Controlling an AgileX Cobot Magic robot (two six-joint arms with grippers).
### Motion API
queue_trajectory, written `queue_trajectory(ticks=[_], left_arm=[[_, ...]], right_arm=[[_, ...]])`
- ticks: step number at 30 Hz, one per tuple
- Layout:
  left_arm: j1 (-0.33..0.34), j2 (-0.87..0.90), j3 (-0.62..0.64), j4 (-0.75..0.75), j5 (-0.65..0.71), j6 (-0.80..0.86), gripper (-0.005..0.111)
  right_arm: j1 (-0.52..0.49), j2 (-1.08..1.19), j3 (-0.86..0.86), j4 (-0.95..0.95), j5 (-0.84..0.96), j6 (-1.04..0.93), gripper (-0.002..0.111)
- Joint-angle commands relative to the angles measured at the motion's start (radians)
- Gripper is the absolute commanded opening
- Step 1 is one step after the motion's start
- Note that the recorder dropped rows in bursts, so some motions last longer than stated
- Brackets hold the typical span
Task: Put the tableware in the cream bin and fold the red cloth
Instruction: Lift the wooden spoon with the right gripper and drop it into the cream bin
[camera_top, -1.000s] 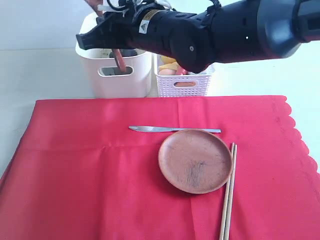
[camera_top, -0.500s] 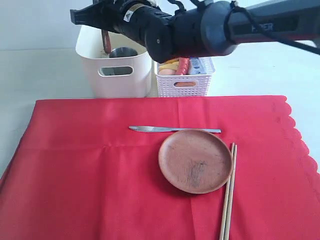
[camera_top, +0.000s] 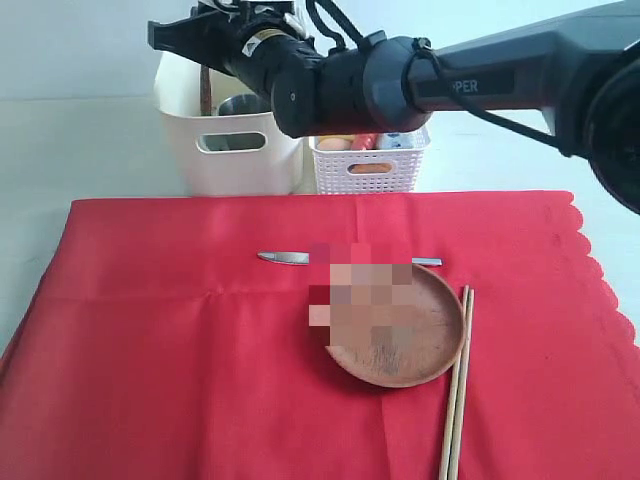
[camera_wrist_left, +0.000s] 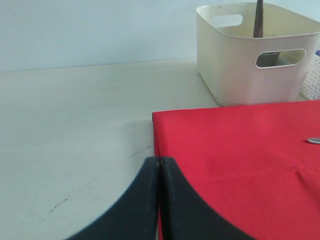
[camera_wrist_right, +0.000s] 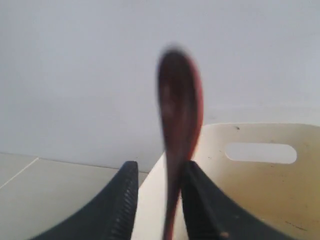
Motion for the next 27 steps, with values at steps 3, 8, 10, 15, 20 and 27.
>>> queue_trajectory(ticks=[3,8,10,15,20,27], left_arm=[[0.002,-0.006,-0.001,-0.005,-0.008,0.000,0.003],[0.002,-0.006,-0.001,-0.005,-0.008,0.000,0.003],[0.002,-0.006,-0.001,-0.005,-0.008,0.000,0.003],[0.002,-0.006,-0.001,-0.005,-0.008,0.000,0.003],[0.002,-0.006,-0.001,-0.005,-0.008,0.000,0.003],[0.002,-0.006,-0.001,-0.005,-0.008,0.000,0.003]], right_arm=[[-0.004,0.001,-0.011,0.005,-0.008,-0.044,0.059],[-0.010,-0.062,-0.011,0.001,0.311,-0.063,0.061],[-0.015,-0.096,-0.011,-0.004,0.421,-0.113,0.058],[-0.017,-0.192,0.018,-0.004,0.575,-0.236,0.026],[-0.021,-0.317,0.144,-0.028,0.613,-0.323,0.000],[-0.021,-0.463,0.365,-0.114,0.601,-0.323,0.000]])
